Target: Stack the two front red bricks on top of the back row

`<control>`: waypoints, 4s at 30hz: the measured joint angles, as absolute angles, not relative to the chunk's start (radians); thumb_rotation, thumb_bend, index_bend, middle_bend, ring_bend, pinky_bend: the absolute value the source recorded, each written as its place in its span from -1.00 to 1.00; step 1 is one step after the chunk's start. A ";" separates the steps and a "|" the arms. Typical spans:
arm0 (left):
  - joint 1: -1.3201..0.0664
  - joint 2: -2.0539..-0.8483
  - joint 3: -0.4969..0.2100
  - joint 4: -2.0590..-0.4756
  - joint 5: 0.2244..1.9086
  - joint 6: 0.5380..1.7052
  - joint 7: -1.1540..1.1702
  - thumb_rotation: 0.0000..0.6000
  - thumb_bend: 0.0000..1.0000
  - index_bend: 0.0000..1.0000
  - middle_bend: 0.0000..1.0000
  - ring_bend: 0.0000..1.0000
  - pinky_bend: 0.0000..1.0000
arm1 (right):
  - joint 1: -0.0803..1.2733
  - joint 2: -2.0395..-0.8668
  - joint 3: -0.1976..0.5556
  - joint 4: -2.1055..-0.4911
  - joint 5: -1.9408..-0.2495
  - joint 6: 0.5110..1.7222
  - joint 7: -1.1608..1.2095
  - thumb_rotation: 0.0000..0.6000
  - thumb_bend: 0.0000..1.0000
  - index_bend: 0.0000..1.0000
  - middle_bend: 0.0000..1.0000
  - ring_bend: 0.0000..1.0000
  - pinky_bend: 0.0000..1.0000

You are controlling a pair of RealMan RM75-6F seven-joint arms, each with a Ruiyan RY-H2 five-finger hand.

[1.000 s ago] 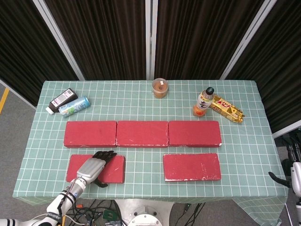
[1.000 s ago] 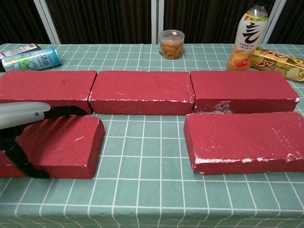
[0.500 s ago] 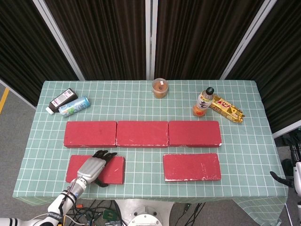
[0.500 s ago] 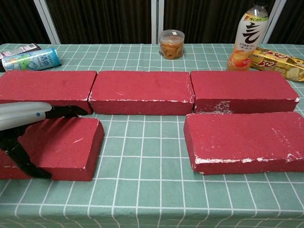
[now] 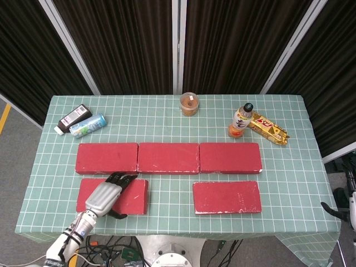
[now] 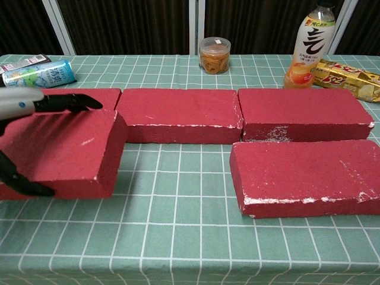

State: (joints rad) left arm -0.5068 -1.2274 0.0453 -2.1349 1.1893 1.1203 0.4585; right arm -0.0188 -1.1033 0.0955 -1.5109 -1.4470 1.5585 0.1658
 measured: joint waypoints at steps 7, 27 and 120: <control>-0.553 -1.096 -0.034 -2.219 1.149 1.131 0.493 1.00 -0.82 -0.93 -0.66 -1.00 -1.00 | -0.017 -1.107 0.096 -1.508 -1.442 1.549 0.163 1.00 -1.00 -1.00 -1.00 -1.00 -1.00; -1.054 -1.166 -0.208 -1.874 0.464 0.781 0.561 1.00 -0.81 -0.95 -0.66 -1.00 -1.00 | -0.014 -1.119 0.102 -1.457 -1.444 1.540 0.222 1.00 -1.00 -1.00 -1.00 -1.00 -1.00; -0.903 -0.860 0.006 -2.134 0.730 0.969 0.268 1.00 -0.82 -0.97 -1.00 -1.00 -1.00 | 0.005 -1.023 0.063 -1.555 -1.496 1.467 0.137 1.00 -1.00 -1.00 -1.00 -1.00 -1.00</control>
